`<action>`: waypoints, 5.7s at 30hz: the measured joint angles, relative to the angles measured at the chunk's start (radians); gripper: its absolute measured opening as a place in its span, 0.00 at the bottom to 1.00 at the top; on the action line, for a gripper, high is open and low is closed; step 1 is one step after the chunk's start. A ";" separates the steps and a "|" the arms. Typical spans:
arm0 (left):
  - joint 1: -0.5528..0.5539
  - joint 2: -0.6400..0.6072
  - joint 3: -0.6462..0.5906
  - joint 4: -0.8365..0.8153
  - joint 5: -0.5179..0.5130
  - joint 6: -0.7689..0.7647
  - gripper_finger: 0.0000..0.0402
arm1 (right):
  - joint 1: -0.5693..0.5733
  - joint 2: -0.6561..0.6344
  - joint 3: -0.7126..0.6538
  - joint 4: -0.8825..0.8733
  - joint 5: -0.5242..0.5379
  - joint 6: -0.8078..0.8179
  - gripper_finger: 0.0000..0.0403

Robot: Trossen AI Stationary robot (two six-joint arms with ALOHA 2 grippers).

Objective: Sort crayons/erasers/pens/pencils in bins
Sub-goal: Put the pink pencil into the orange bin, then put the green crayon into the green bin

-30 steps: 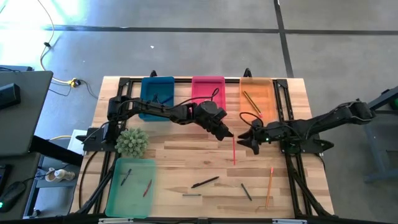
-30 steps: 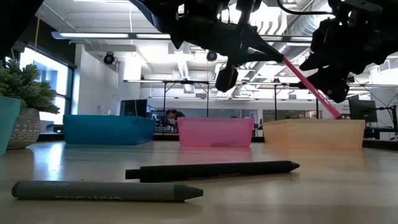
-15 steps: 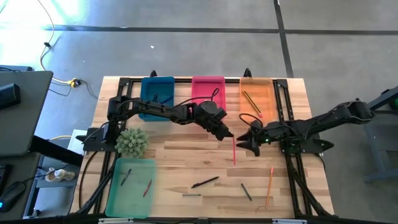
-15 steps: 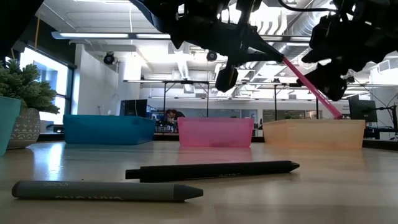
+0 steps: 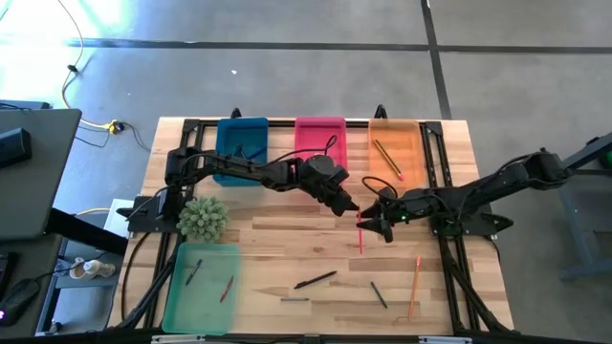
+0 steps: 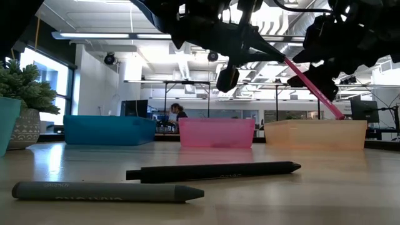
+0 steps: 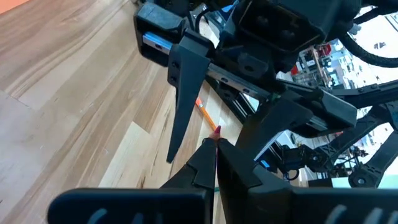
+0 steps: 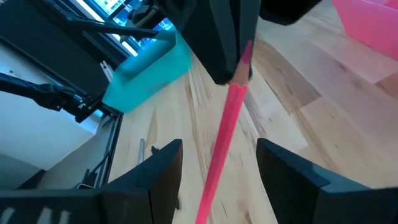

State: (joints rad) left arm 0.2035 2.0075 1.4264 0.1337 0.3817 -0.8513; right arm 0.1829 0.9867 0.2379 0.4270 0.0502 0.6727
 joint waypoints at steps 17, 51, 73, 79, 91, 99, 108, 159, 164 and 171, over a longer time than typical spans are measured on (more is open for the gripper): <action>-0.001 -0.001 0.000 0.001 -0.002 0.006 0.00 | 0.000 0.075 0.000 0.061 -0.035 0.027 0.04; 0.110 -0.001 0.001 -0.003 -0.054 0.157 0.23 | -0.240 -0.261 0.005 -0.324 -0.043 -0.056 0.01; 0.152 -0.120 -0.001 -0.289 -0.227 0.292 0.11 | -0.809 -0.236 0.349 -0.765 -0.042 -0.607 0.01; 0.132 -0.174 0.000 -0.446 -0.265 0.310 0.08 | -0.936 -0.103 0.370 -0.799 -0.043 -0.639 0.01; 0.035 -0.268 0.000 -0.892 -0.477 0.249 0.03 | -1.044 0.120 0.370 -0.866 -0.059 -0.548 0.01; -0.038 -0.281 0.000 -1.071 -0.513 0.200 0.01 | -1.063 0.167 0.372 -0.886 -0.027 -0.546 0.01; -0.088 -0.280 0.000 -1.122 -0.539 0.189 0.01 | -1.067 0.175 0.372 -0.874 -0.027 -0.550 0.10; -0.317 -0.278 0.000 -1.323 -0.479 0.273 0.38 | -0.099 -0.084 0.614 -1.455 0.026 0.568 0.34; -0.339 -0.278 0.000 -1.286 -0.479 0.280 0.38 | 0.062 -0.060 0.614 -1.442 0.053 0.750 0.34; -0.366 -0.278 0.000 -1.273 -0.473 0.285 0.38 | 0.243 0.061 0.614 -1.219 0.129 0.853 0.34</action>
State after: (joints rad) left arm -0.1629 1.7298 1.4261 -1.1396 -0.0909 -0.5660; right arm 0.4259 1.0476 0.8516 -0.7925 0.1789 1.5259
